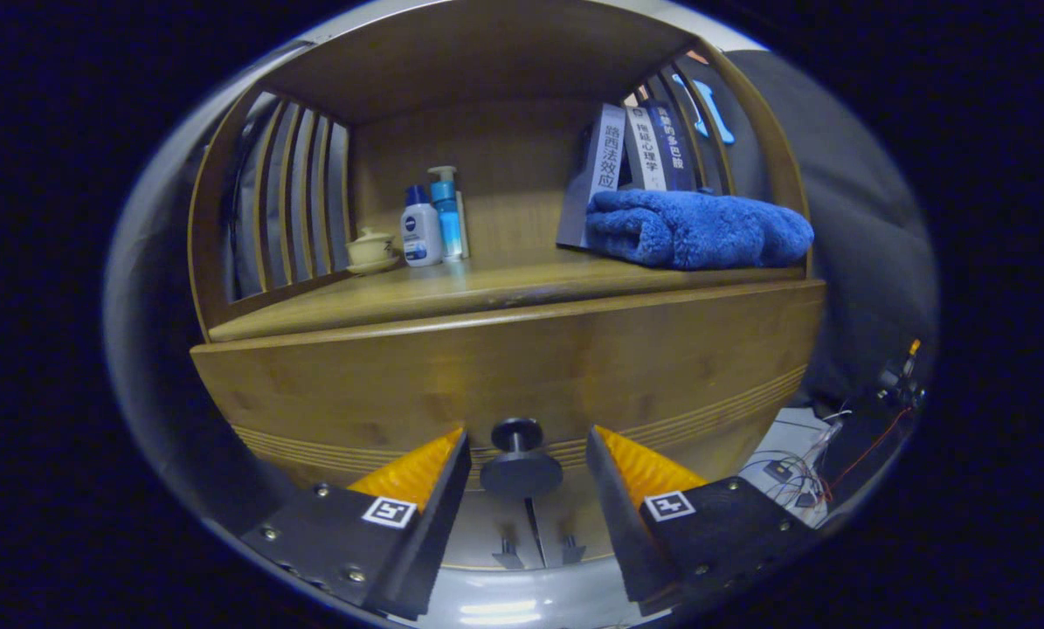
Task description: Pull open the drawer, take out the items inside it, and place them on the countertop above the cabinet.
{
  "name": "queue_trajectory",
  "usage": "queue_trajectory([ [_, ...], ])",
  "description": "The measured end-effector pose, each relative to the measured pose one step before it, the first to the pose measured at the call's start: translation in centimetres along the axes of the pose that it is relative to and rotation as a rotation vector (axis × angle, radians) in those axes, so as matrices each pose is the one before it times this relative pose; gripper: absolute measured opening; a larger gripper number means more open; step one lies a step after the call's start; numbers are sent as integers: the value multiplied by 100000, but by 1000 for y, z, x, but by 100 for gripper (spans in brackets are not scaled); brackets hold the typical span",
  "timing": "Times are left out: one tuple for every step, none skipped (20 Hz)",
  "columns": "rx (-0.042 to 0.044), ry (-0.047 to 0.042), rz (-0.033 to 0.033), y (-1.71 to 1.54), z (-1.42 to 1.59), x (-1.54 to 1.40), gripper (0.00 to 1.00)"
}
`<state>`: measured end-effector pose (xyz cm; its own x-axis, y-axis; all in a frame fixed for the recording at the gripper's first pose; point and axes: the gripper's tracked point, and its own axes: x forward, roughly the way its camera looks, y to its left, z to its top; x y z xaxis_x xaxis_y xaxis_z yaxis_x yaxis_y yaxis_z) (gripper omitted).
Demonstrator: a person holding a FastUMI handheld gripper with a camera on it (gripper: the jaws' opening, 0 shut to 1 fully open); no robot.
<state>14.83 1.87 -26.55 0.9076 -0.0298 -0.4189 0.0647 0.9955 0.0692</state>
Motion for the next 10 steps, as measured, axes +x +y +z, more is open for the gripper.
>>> queue_trajectory([
  [477, -1130, 796, 57, 339, -8, 80],
  [83, -2021, 545, 73, 509, -160, 80],
  [-26, -2146, -434, -192, 633, -63, 80],
  [-204, -1063, -1599, -358, 205, -25, 80],
  [149, 106, 746, 131, 5, -114, 80],
  [279, 1105, 1752, 591, -455, -172, 72],
  [-1419, 1417, 473, 112, -145, 277, 65],
  [-901, -471, -1046, -172, 46, -60, 58],
  [-112, 1033, -639, -33, 18, -83, 50],
  [343, -200, -13, -19, 29, 212, 43],
])
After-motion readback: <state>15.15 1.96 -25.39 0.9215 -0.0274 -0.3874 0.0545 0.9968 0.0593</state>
